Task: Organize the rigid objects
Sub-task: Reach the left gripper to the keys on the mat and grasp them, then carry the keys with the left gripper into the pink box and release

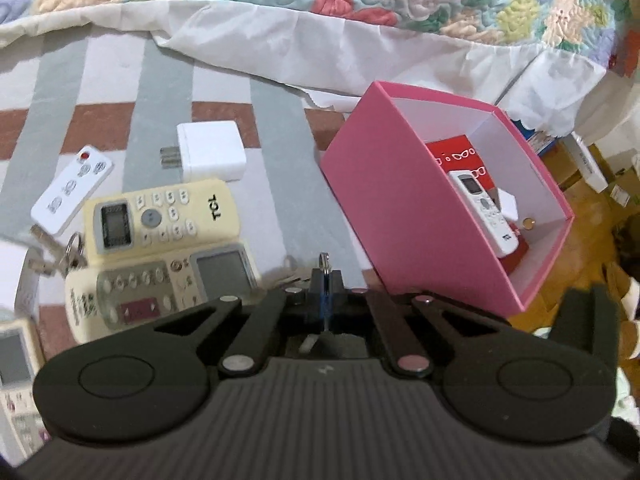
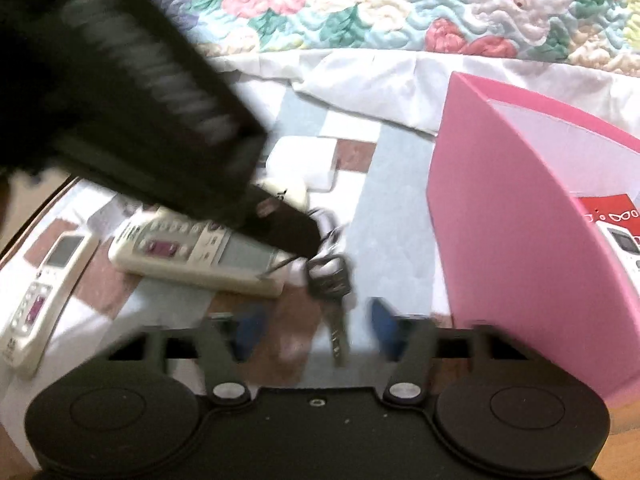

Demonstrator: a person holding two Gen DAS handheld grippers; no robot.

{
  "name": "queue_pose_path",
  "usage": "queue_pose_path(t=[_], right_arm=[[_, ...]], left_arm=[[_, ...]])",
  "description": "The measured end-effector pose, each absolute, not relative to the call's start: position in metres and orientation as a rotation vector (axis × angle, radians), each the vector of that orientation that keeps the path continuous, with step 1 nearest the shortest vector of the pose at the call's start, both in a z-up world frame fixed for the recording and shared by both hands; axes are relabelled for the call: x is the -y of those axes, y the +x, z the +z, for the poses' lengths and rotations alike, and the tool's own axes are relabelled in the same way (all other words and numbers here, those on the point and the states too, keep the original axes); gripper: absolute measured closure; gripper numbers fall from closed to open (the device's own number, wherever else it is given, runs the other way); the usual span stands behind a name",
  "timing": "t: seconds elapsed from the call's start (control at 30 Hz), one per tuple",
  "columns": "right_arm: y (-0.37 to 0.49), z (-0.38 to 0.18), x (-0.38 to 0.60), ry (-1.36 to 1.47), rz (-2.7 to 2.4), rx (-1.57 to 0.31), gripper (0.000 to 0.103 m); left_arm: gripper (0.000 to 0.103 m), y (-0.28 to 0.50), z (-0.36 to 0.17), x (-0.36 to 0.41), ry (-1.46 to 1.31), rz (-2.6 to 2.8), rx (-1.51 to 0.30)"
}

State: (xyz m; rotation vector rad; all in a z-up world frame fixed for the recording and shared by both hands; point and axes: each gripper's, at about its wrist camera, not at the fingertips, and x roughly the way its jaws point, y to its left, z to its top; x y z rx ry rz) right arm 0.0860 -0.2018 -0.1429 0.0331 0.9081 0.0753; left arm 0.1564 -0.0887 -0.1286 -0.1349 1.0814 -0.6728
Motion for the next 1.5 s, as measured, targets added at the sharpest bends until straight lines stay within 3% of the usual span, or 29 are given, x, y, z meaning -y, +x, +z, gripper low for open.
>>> queue_pose_path(t=[0.07,0.57,0.93,1.17,1.5], right_arm=[[0.080,-0.134,0.208,0.073,0.114,-0.898,0.090],[0.048,-0.042,0.212,0.019,0.231,-0.741,0.091],[0.021,0.011,0.274,0.020,0.208,-0.678,0.091],[0.022,0.004,0.313,0.022,0.100,-0.716,0.094],[0.056,-0.047,0.367,0.080,-0.003,-0.894,0.095]], left_arm=[[0.103,0.152,-0.124,0.083,-0.153,-0.669,-1.100],[0.102,0.099,-0.031,0.080,-0.186,-0.793,-0.898],[0.102,0.082,0.021,0.147,-0.051,-0.917,-0.845],[0.102,0.096,0.007,0.197,-0.043,-0.937,-0.917],[0.103,0.140,-0.067,0.253,-0.131,-0.868,-1.147]])
